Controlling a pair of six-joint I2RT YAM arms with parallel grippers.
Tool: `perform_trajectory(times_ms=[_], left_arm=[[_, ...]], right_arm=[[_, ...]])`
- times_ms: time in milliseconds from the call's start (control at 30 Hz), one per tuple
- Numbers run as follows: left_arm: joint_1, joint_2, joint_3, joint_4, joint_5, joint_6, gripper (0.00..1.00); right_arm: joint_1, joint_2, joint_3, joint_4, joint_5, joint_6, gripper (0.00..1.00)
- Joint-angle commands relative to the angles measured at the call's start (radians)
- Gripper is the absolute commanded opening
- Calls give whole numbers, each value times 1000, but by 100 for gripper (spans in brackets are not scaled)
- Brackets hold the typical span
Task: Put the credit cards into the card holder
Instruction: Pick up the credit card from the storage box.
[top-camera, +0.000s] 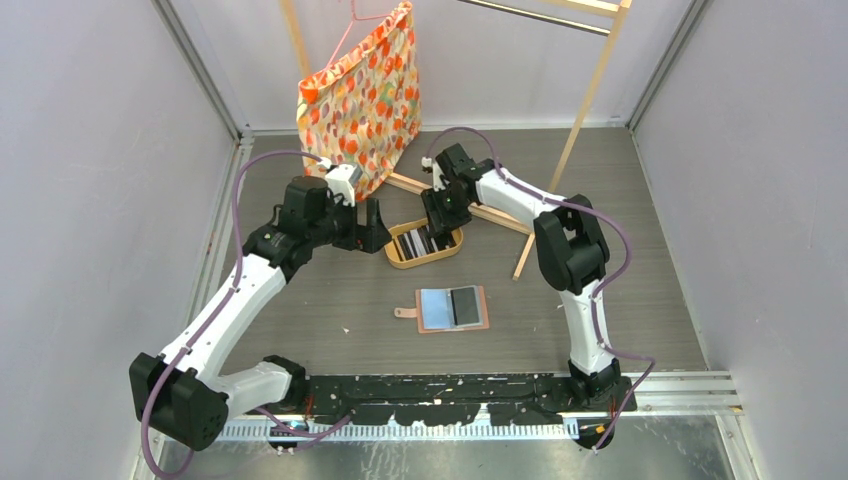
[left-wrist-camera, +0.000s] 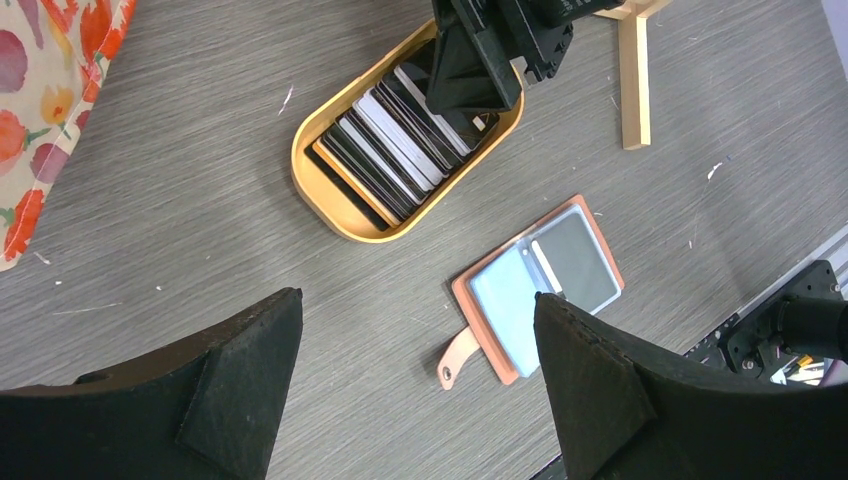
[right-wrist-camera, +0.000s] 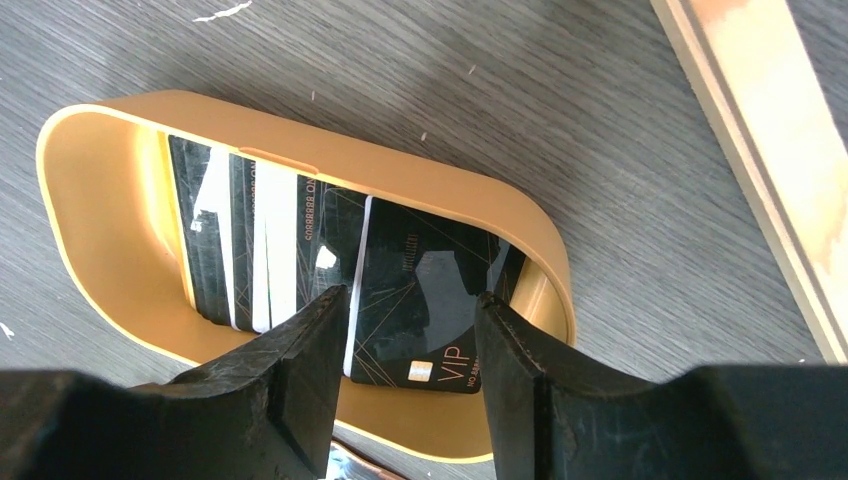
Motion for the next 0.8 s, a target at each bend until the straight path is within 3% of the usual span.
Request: perform_trajectory(times_ms=[0, 767], left_arm=[[9, -24, -2, 9, 20, 11, 86], [13, -21, -3, 10, 29, 8, 86]], right_arm=[[9, 10, 44, -19, 21, -22, 55], [11, -1, 58, -43, 39, -40, 48]])
